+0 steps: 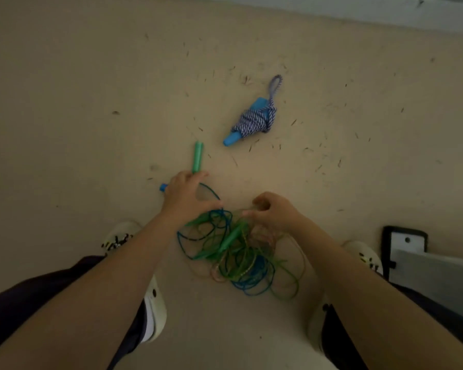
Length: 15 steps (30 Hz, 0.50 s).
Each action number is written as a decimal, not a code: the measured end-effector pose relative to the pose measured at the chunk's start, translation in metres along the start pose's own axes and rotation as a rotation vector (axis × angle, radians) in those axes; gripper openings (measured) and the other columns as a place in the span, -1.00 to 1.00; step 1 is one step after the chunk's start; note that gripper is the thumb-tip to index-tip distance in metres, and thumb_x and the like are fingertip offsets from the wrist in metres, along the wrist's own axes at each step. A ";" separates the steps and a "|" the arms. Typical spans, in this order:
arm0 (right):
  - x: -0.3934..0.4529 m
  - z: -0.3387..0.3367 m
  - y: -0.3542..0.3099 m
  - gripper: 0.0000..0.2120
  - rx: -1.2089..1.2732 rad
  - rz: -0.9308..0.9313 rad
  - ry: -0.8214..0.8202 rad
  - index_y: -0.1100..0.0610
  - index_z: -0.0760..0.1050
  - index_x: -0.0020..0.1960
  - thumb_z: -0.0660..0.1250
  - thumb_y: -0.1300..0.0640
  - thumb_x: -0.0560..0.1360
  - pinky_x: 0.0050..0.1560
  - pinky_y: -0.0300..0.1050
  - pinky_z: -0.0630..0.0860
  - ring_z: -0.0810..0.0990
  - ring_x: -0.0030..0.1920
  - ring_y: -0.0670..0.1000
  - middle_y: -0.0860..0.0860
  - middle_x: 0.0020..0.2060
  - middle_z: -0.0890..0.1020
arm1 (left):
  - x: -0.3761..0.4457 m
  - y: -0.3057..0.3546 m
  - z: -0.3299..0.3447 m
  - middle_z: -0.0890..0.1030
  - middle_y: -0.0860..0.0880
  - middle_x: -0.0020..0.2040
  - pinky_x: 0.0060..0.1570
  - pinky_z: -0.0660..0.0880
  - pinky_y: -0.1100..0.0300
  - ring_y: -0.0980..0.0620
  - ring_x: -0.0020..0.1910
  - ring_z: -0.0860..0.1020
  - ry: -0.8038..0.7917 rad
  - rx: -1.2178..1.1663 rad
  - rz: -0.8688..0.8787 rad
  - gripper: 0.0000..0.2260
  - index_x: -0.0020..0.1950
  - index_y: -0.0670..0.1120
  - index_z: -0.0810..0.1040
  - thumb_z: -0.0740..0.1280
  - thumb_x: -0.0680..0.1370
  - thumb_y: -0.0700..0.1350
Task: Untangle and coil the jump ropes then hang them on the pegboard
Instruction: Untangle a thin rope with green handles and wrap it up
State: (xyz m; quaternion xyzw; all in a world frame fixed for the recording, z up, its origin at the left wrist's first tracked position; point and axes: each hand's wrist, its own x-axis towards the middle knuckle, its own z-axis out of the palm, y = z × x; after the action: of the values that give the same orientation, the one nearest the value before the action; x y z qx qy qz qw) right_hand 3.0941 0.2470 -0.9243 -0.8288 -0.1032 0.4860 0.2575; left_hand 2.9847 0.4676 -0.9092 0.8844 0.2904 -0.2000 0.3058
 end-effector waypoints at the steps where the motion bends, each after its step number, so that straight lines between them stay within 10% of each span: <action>1: -0.004 0.010 0.004 -0.41 -0.057 -0.001 -0.031 -0.06 0.47 0.14 0.52 -0.33 0.25 -0.20 -0.22 0.44 0.53 -0.06 -0.08 -0.11 -0.04 0.55 | -0.007 -0.007 0.006 0.40 -0.07 0.31 0.31 0.34 -0.02 -0.14 0.33 0.37 -0.030 0.078 0.022 -0.22 0.49 0.15 0.38 0.50 0.34 0.36; 9: -0.027 0.018 0.002 -0.79 0.211 0.049 -0.094 0.16 0.58 -0.24 0.53 0.07 0.43 -0.43 -0.19 0.47 0.48 -0.47 0.00 0.01 -0.48 0.53 | -0.024 -0.012 0.030 0.61 -0.02 0.04 -0.02 0.49 0.15 -0.02 0.07 0.57 -0.340 -0.086 -0.039 -0.62 0.17 -0.08 0.64 0.56 0.43 0.06; 15: -0.092 -0.041 -0.044 -0.88 0.237 -0.056 -0.162 0.15 0.63 -0.22 0.52 0.15 0.44 -0.31 -0.15 0.51 0.53 -0.42 -0.01 0.09 -0.41 0.61 | -0.051 0.038 -0.025 0.69 0.04 -0.11 -0.13 0.47 0.22 0.08 -0.10 0.61 -0.402 -0.377 -0.046 -0.79 -0.04 -0.05 0.72 0.61 0.39 -0.03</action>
State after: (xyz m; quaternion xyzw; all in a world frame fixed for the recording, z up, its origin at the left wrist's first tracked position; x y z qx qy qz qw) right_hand 3.0861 0.2324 -0.8153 -0.7475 -0.0889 0.5526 0.3578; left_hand 2.9746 0.4396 -0.8480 0.7478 0.2758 -0.3207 0.5118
